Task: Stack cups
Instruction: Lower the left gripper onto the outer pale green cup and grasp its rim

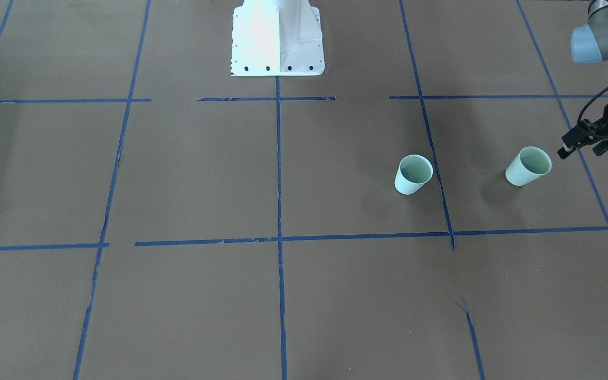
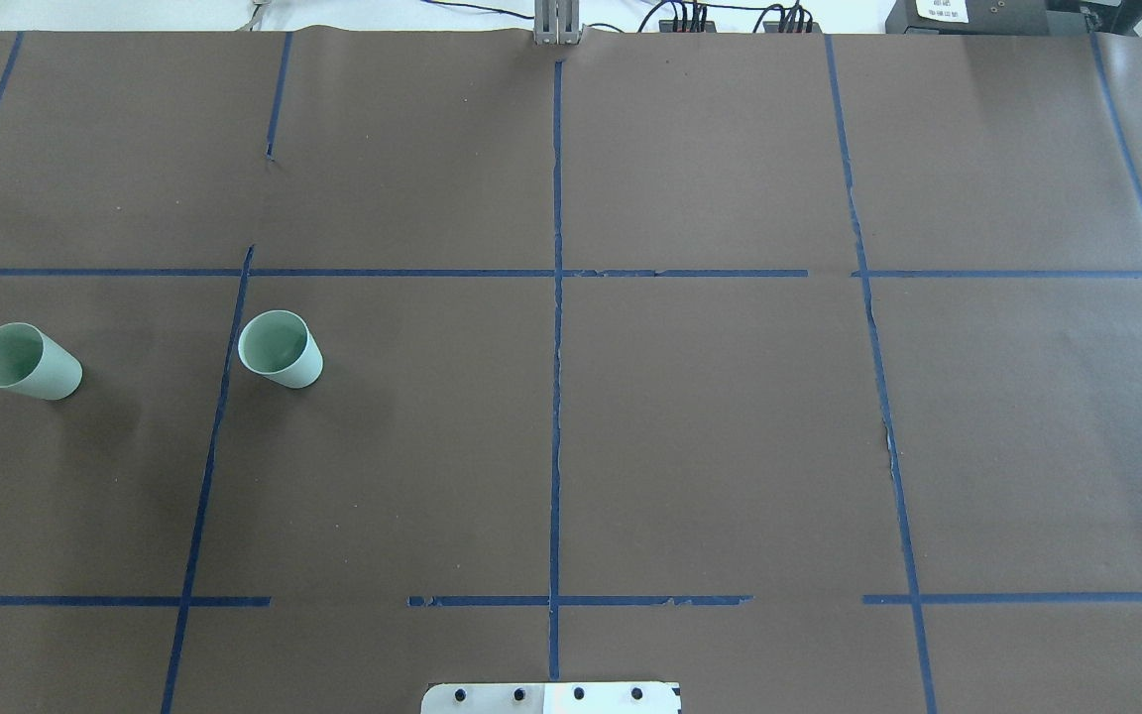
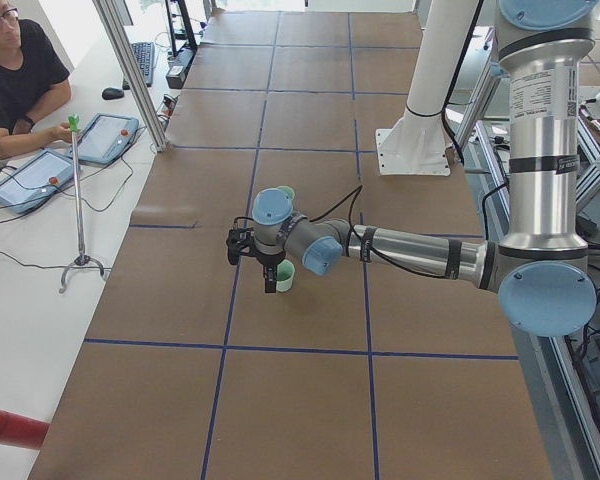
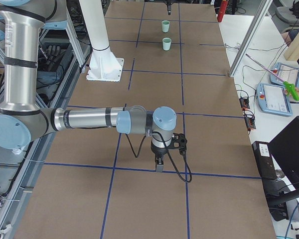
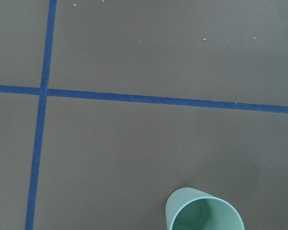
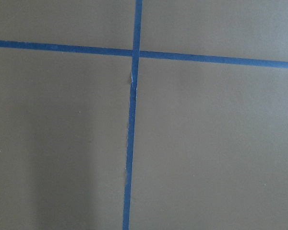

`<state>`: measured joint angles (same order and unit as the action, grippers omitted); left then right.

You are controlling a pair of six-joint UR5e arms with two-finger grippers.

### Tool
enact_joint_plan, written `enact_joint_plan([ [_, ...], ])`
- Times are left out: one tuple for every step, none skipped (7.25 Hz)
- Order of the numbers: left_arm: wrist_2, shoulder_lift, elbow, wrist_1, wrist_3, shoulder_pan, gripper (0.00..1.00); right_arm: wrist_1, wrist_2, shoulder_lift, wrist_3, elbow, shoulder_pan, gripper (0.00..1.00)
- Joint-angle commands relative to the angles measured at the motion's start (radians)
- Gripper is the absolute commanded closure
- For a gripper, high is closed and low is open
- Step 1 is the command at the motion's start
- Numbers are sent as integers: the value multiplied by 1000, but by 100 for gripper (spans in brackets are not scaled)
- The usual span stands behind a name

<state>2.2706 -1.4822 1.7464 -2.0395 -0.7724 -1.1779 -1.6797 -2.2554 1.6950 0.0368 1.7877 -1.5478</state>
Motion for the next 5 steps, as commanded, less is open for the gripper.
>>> enact_joint_plan([
  [-65, 2, -13, -24, -99, 84, 0, 0, 0, 0, 0, -1, 0, 0],
  [-65, 19, -18, -25, -100, 95, 2, 0, -1, 0, 0, 1, 0, 0],
  [-63, 19, -18, -25, -113, 96, 3, 0, 0, 0, 0, 1, 0, 0],
  [-65, 19, -22, -24, -108, 112, 3, 0, 0, 0, 0, -1, 0, 0],
  [-65, 14, -43, -25, -113, 132, 3, 0, 0, 0, 0, -1, 2, 0],
])
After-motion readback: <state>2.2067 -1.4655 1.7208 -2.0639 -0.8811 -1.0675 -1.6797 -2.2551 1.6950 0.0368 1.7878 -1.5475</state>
